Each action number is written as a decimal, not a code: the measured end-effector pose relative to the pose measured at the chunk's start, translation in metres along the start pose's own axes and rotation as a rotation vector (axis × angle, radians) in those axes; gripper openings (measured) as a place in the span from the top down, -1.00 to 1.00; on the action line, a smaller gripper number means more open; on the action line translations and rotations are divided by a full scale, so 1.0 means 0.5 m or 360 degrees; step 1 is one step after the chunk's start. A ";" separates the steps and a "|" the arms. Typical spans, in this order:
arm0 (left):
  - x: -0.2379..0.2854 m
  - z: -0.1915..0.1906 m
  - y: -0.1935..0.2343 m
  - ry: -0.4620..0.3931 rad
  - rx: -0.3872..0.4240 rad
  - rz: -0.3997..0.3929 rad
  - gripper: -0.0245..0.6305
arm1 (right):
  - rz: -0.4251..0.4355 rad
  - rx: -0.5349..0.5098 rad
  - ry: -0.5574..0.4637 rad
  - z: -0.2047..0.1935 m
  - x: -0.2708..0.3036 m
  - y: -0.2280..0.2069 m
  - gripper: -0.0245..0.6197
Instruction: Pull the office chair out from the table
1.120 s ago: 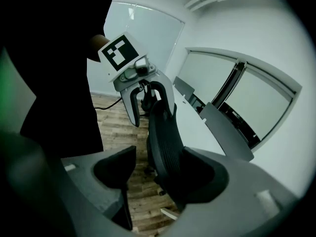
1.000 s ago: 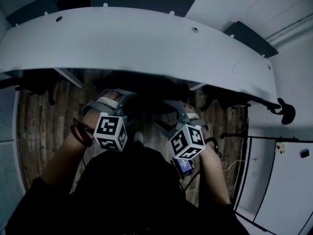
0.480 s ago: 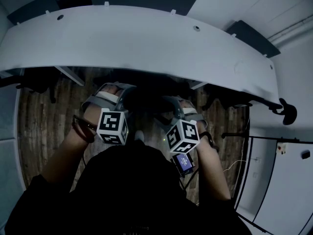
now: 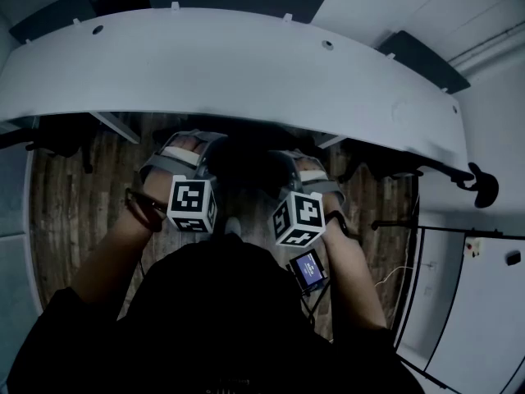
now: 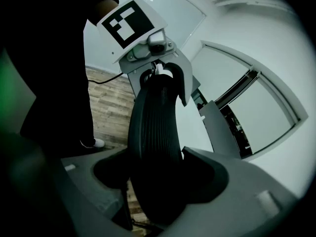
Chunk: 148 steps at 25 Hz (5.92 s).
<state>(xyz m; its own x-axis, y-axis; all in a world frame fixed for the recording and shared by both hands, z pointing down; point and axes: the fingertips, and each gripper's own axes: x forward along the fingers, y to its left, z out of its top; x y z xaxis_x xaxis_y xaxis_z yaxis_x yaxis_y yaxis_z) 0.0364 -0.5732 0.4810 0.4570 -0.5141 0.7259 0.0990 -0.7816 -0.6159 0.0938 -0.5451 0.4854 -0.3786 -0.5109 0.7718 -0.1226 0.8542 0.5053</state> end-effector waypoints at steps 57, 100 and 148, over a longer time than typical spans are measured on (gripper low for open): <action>-0.309 0.086 -0.463 0.0130 0.0454 0.0211 0.53 | -0.0033 -0.0357 0.0103 0.117 -0.216 0.513 0.39; -0.716 0.348 -1.073 0.0201 0.0360 0.0330 0.59 | -0.0031 -0.0466 0.0004 0.203 -0.605 1.171 0.40; -1.160 0.477 -1.102 -0.1175 -0.1807 0.0268 0.91 | -0.0311 0.1609 -0.1281 0.345 -1.049 1.197 0.92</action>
<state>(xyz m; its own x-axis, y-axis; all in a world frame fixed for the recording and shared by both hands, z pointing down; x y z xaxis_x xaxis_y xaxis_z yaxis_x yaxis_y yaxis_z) -0.0724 0.2400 0.3262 0.7884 -0.6042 0.1157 -0.6151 -0.7703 0.1682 0.0607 0.2506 0.3163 -0.6723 -0.7341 0.0955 -0.7353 0.6472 -0.2012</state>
